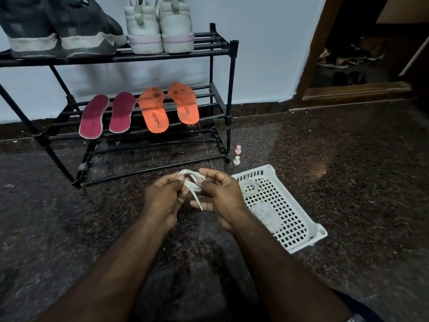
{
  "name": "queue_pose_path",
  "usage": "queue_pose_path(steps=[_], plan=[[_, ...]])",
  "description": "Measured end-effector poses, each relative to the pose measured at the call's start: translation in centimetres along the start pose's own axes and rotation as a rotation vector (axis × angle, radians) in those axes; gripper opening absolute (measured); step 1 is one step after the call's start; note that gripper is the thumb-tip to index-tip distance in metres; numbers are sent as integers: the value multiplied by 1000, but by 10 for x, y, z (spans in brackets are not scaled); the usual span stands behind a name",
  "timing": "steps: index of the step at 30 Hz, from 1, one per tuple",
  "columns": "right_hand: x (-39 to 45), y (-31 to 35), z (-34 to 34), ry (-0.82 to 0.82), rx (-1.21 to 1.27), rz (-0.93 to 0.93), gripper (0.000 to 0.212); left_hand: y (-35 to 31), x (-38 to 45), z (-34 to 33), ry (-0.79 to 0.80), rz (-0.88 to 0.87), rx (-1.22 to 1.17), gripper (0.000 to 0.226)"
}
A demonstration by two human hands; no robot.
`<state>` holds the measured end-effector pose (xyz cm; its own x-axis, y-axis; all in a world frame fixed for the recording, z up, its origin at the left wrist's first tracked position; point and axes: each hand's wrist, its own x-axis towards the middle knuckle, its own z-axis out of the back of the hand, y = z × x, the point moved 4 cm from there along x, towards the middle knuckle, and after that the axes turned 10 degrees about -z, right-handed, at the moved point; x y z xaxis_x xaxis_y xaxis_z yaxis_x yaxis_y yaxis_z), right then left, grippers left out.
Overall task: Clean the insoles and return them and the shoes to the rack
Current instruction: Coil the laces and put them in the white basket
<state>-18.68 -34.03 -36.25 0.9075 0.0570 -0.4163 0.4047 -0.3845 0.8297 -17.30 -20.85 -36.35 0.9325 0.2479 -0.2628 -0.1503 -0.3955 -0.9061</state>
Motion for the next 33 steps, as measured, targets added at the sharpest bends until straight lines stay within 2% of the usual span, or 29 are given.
queue_pose_path(steps=[5, 9, 12, 16, 19, 21, 23, 26, 33], plan=[[1, 14, 15, -12, 133, 20, 27, 2, 0, -24, 36, -18, 20, 11], [3, 32, 33, -121, 75, 76, 17, 4, 0, -44, 57, -37, 63, 11], [6, 45, 45, -139, 56, 76, 15, 5, 0, -60, 83, -36, 70, 14], [8, 56, 61, -92, -104, -4, 18, 14, 2, -78, 93, -24, 102, 14], [19, 73, 84, -179, -405, 137, 26, 21, 7, -90, 128, -75, 213, 10], [25, 84, 95, -153, -588, 242, 37, 26, 13, -97, 156, -95, 269, 10], [31, 90, 102, -82, -695, 263, 43, 32, 20, -105, 195, -94, 307, 11], [42, 90, 113, -13, -743, 262, 40, 42, 29, -118, 284, -73, 357, 11], [66, 97, 150, -166, -755, 287, 22, 66, 48, -148, 311, -19, 363, 3]])
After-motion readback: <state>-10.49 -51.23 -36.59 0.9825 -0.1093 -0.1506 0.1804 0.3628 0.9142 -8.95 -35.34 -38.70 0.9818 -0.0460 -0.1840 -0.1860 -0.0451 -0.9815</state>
